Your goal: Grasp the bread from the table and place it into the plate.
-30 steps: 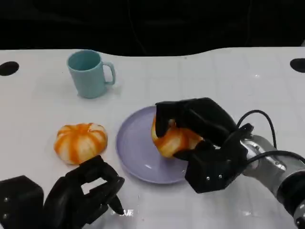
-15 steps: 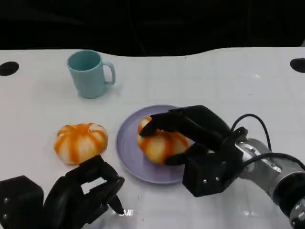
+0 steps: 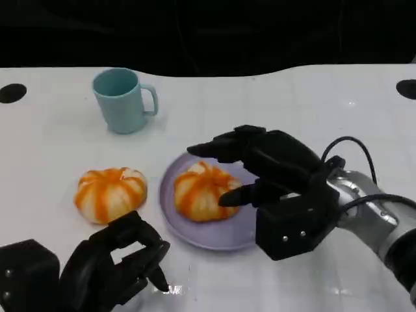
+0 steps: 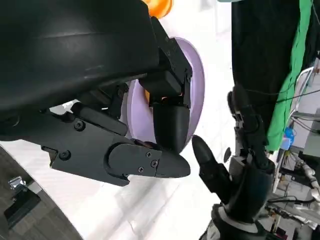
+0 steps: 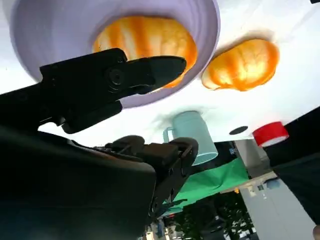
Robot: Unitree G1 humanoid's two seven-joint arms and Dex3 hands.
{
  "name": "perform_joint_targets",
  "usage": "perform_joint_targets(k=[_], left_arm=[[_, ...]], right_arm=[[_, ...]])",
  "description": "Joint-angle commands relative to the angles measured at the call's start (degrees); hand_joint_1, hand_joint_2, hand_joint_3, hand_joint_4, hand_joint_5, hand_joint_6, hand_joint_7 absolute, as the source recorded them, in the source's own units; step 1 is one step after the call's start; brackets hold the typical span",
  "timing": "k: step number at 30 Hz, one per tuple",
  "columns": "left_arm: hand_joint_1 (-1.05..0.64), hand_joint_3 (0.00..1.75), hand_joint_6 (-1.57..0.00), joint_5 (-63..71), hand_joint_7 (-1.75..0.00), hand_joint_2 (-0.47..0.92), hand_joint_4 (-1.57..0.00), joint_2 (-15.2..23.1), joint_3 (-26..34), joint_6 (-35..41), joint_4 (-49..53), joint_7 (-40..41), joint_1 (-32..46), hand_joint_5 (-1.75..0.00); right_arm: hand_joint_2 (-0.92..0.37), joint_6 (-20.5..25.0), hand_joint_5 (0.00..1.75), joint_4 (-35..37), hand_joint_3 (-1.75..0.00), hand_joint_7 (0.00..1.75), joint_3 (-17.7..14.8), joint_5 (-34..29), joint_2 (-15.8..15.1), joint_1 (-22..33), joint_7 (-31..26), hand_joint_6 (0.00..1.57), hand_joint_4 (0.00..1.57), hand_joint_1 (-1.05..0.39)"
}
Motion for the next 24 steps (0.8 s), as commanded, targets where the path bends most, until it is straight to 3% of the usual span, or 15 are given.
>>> perform_joint_targets(k=[1,7,24], left_arm=[[-0.57,0.23,-0.64,0.3,-1.57,0.92,-0.73,0.6,0.3,-0.3,-0.3,0.2,0.2,-1.75],[-0.56,0.24,-0.62,0.4,-1.57,0.92,-0.73,0.5,0.1,-0.7,-0.2,0.0,0.2,-1.75],[-0.56,0.26,-0.62,0.6,-1.57,0.92,-0.73,0.3,-0.5,-0.6,-0.3,0.5,0.0,-1.75]], right_arm=[[-0.92,1.6,0.32,-4.3,-0.18,0.0,-1.4,1.7,-2.5,2.4,2.6,0.32,0.08,-0.67],[-0.92,3.0,0.36,-9.9,-0.15,0.01,-2.8,3.4,-4.8,5.0,5.3,0.34,0.12,-0.63],[-0.92,4.0,0.5,-29.8,-0.15,0.09,-10.8,13.9,-12.0,20.4,14.2,0.53,0.36,-0.62]])
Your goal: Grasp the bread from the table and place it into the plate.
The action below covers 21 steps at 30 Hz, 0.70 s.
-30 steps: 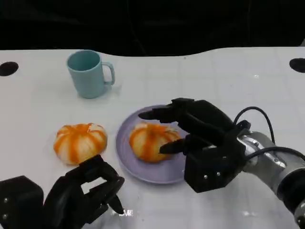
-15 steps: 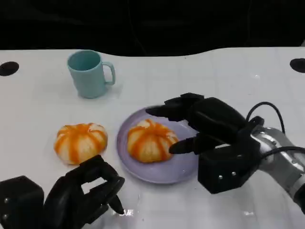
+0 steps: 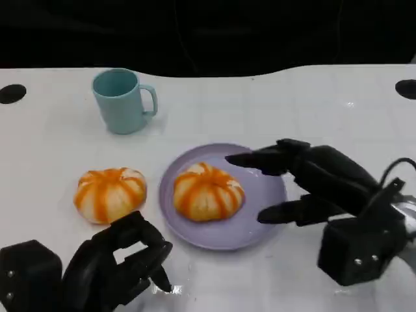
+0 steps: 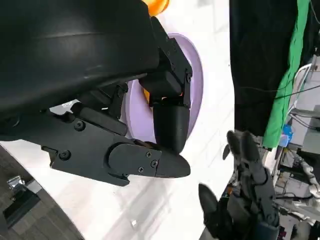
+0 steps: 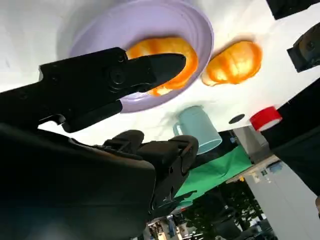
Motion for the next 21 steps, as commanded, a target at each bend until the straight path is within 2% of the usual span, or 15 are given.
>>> perform_joint_targets(k=[1,5,11,14,15,17,19,21], left_arm=[[-0.56,0.25,-0.62,0.5,-1.57,0.92,-0.73,0.4,0.1,0.1,-0.5,0.6,0.0,-1.75],[-0.56,0.24,-0.63,0.3,-1.57,0.92,-0.73,0.3,0.1,0.1,-0.6,0.5,0.1,-1.75],[-0.57,0.22,-0.64,-0.3,-1.57,0.92,-0.73,0.1,0.3,0.7,-0.9,0.4,0.0,-1.75],[-0.57,0.22,-0.64,-0.1,-1.57,0.92,-0.73,0.1,0.1,0.7,-1.2,0.4,0.1,-1.75],[-0.57,0.22,-0.64,0.1,-1.57,0.92,-0.73,0.1,0.0,0.8,-1.5,0.6,0.2,-1.75],[-0.57,0.23,-0.64,0.2,-1.57,0.92,-0.73,0.1,0.0,0.9,-1.8,0.7,0.3,-1.75],[-0.56,0.23,-0.64,0.0,-1.57,0.92,-0.73,0.0,0.0,1.2,-1.8,0.7,0.4,-1.75],[-0.57,0.23,-0.64,0.0,-1.57,0.92,-0.73,-0.1,0.0,1.4,-1.9,0.8,0.3,-1.75]], right_arm=[[-0.92,0.0,0.51,-4.1,-0.13,0.09,-2.0,2.1,-3.0,3.3,2.0,0.54,0.37,-0.6],[-0.92,1.1,0.56,-7.7,-0.1,0.11,-3.2,3.1,-4.9,6.6,4.1,0.61,0.48,-0.57],[-0.92,4.3,0.77,-11.7,-0.11,0.15,-5.1,4.4,-5.8,10.8,5.8,0.79,0.66,-0.53],[-0.92,6.5,0.86,-13.7,-0.14,0.17,-5.9,5.2,-6.5,12.7,7.5,0.85,0.7,-0.51],[-0.92,7.1,0.95,-14.3,-0.16,0.2,-6.1,5.7,-6.7,13.2,8.2,0.89,0.69,-0.5],[-0.92,7.9,1.02,-15.2,-0.17,0.23,-6.5,6.8,-7.2,14.6,9.4,0.94,0.68,-0.5],[-0.92,8.2,1.14,-15.9,-0.17,0.33,-7.0,7.7,-7.5,16.1,9.9,0.95,0.68,-0.49],[-0.92,8.9,1.24,-16.7,-0.18,0.66,-7.6,8.2,-7.5,17.5,10.1,0.82,0.68,-0.49]])
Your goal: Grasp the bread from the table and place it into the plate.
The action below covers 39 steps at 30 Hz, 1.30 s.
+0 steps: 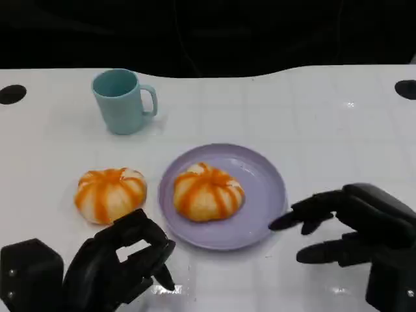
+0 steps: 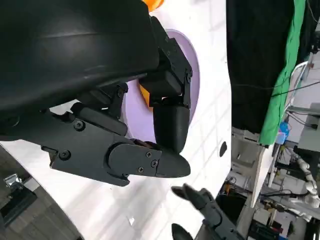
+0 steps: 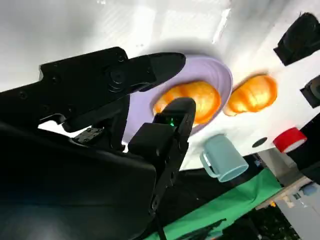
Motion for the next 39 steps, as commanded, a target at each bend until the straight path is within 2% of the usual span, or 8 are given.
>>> perform_joint_targets(k=[1,7,13,15,21,26,39], left_arm=[[-0.57,0.24,-0.64,0.0,-1.57,0.92,-0.73,0.3,0.3,0.8,-0.7,0.8,0.3,-1.75],[-0.56,0.25,-0.65,0.0,-1.56,0.92,-0.73,0.1,0.3,0.9,-1.1,0.8,0.5,-1.75],[-0.56,0.25,-0.65,-0.4,-1.56,0.92,-0.73,0.1,0.6,1.9,-1.6,0.8,0.7,-1.75],[-0.57,0.25,-0.66,-0.4,-1.55,0.92,-0.73,0.2,0.7,2.0,-1.8,0.8,0.7,-1.75],[-0.55,0.27,-0.65,-0.1,-1.54,0.92,-0.73,0.5,0.9,1.8,-2.0,0.4,0.8,-1.75],[-0.56,0.27,-0.65,0.1,-1.55,0.92,-0.73,0.8,0.9,1.9,-2.0,0.5,0.8,-1.75],[-0.55,0.28,-0.64,0.1,-1.55,0.92,-0.74,0.9,1.2,1.2,-1.0,0.0,0.3,-1.75]], right_arm=[[-0.92,1.7,1.27,-2.1,-0.18,0.74,-1.9,2.1,-1.4,3.4,0.9,0.78,0.68,-0.49],[-0.92,6.4,1.5,-5.8,-0.23,1.15,-2.6,1.9,-1.9,6.4,1.8,0.65,0.66,-0.46],[-0.92,10.8,1.65,-8.9,-0.28,1.29,-3.1,2.8,-2.0,8.8,3.3,0.62,0.66,-0.42],[-0.92,11.5,1.72,-8.8,-0.27,1.37,-3.3,3.8,-1.2,9.4,3.3,0.6,0.66,-0.39],[-0.92,10.5,1.75,-5.5,-0.29,1.64,-3.3,5.1,0.6,9.4,1.9,0.49,0.68,-0.37],[-0.92,9.1,1.75,-2.2,-0.29,1.67,-3.5,5.4,1.5,8.3,1.5,0.48,0.68,-0.37],[-0.92,10.4,1.75,0.1,-0.31,1.68,-2.9,4.8,1.0,6.5,3.0,0.5,0.69,-0.39]])
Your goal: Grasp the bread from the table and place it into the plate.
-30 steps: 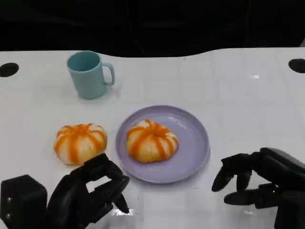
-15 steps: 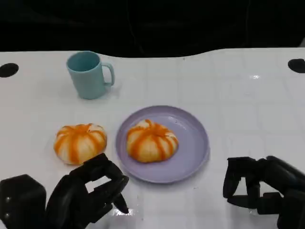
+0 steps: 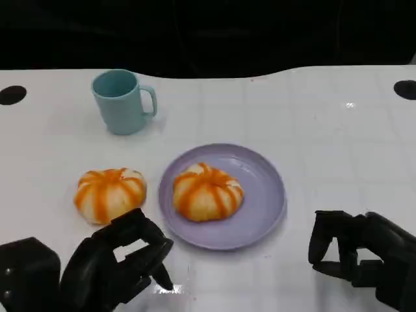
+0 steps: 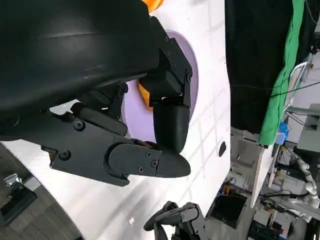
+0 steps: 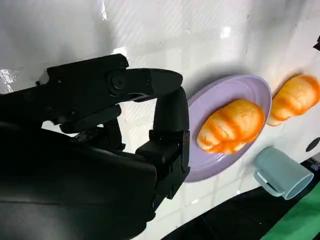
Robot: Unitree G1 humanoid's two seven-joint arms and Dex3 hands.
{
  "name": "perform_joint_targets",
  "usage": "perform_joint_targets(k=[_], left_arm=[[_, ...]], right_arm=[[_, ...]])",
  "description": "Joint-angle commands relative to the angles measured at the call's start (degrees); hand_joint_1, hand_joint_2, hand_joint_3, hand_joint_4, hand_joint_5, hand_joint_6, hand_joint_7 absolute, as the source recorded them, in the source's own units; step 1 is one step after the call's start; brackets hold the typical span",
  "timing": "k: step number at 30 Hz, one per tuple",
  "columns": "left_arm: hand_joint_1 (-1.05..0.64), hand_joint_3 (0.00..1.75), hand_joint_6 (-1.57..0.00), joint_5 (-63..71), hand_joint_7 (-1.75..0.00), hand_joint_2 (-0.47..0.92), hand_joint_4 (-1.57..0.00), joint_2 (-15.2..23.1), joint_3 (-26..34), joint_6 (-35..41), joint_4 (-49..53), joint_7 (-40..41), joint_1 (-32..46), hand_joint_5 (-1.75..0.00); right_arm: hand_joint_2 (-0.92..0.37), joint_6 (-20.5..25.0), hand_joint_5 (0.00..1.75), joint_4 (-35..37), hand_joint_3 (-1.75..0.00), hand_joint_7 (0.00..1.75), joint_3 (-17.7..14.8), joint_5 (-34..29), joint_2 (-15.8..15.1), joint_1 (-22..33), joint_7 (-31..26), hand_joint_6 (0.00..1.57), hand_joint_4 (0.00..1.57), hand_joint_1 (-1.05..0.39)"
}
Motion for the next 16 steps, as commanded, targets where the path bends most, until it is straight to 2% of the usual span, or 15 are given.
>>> perform_joint_targets(k=[1,16], left_arm=[[-0.55,0.28,-0.64,0.0,-1.55,0.92,-0.74,0.9,0.6,-0.6,0.6,-0.2,0.0,-1.75],[-0.55,0.28,-0.65,-0.2,-1.54,0.92,-0.74,1.9,0.9,-1.4,1.6,-0.6,-0.2,-1.75]], right_arm=[[-0.92,0.5,1.75,0.1,-0.31,1.68,0.1,0.4,-0.8,-0.3,1.0,0.5,0.69,-0.39],[-0.92,1.3,1.75,-1.4,-0.29,1.72,0.4,-0.3,-0.4,-0.2,1.2,0.47,0.68,-0.41]])
